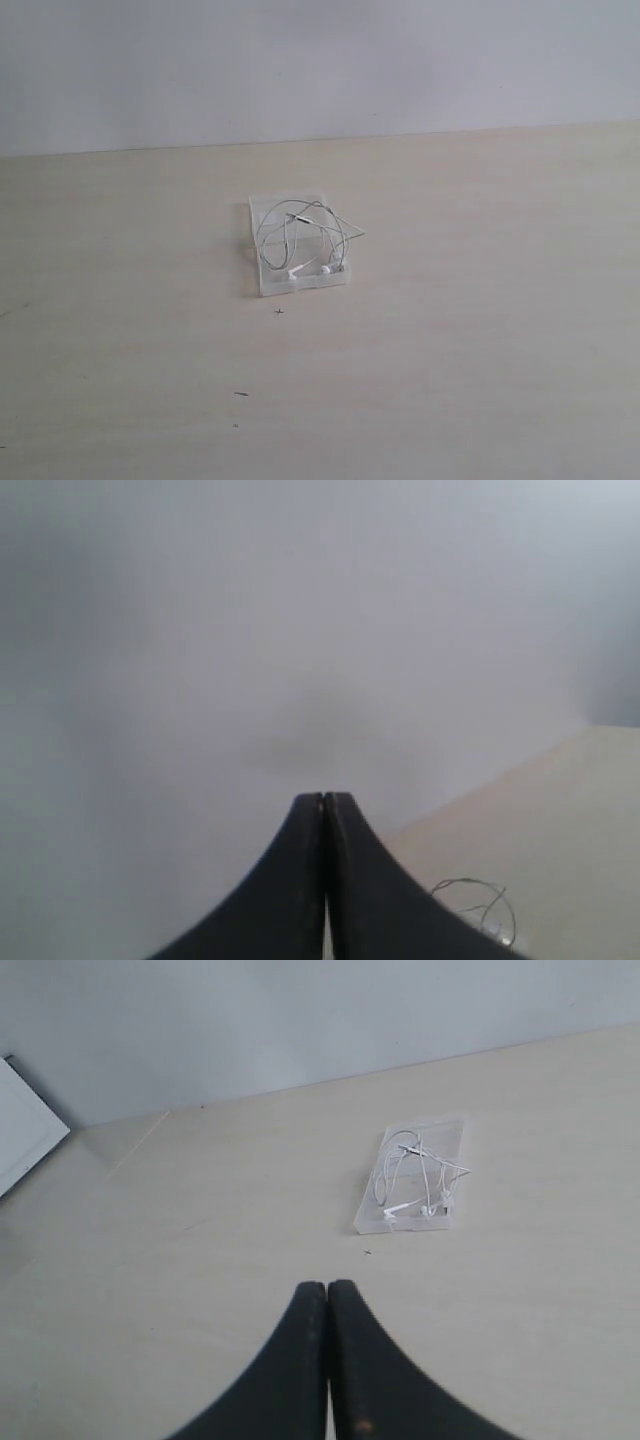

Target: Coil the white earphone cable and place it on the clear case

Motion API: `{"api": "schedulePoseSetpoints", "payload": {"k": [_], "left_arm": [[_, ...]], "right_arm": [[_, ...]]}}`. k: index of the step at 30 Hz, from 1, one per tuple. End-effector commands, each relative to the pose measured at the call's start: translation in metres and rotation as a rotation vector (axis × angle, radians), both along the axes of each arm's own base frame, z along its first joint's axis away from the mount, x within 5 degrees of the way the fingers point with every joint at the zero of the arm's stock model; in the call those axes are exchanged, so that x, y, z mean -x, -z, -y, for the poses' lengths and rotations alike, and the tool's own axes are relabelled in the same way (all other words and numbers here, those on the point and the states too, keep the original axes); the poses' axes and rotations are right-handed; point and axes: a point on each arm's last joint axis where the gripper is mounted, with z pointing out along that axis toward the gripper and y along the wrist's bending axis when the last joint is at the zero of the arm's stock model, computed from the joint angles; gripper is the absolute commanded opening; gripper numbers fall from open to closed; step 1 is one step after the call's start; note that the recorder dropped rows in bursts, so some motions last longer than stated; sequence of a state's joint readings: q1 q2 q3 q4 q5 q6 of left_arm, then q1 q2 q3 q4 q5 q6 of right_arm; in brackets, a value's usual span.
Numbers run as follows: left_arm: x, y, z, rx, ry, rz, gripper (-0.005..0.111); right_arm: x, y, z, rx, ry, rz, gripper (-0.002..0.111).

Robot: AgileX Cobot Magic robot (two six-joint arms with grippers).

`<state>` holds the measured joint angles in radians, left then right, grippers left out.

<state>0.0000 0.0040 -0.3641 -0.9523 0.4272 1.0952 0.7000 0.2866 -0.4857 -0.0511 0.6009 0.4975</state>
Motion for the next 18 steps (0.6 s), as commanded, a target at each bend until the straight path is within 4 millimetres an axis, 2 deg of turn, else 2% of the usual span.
{"api": "schedulePoseSetpoints", "payload": {"k": [1, 10, 18], "left_arm": [[-0.013, 0.021, -0.01, 0.008, -0.11, -0.008, 0.0], [-0.032, 0.067, -0.024, -0.021, -0.275, -0.059, 0.0], [-0.033, 0.074, -0.025, 0.162, -0.255, -0.105, 0.0]], "right_arm": [[0.001, 0.0, 0.0, -0.003, -0.003, 0.005, 0.0], [0.001, 0.0, 0.0, -0.003, -0.003, 0.005, 0.0], [0.001, 0.0, 0.0, -0.003, -0.003, 0.005, 0.0]]}}
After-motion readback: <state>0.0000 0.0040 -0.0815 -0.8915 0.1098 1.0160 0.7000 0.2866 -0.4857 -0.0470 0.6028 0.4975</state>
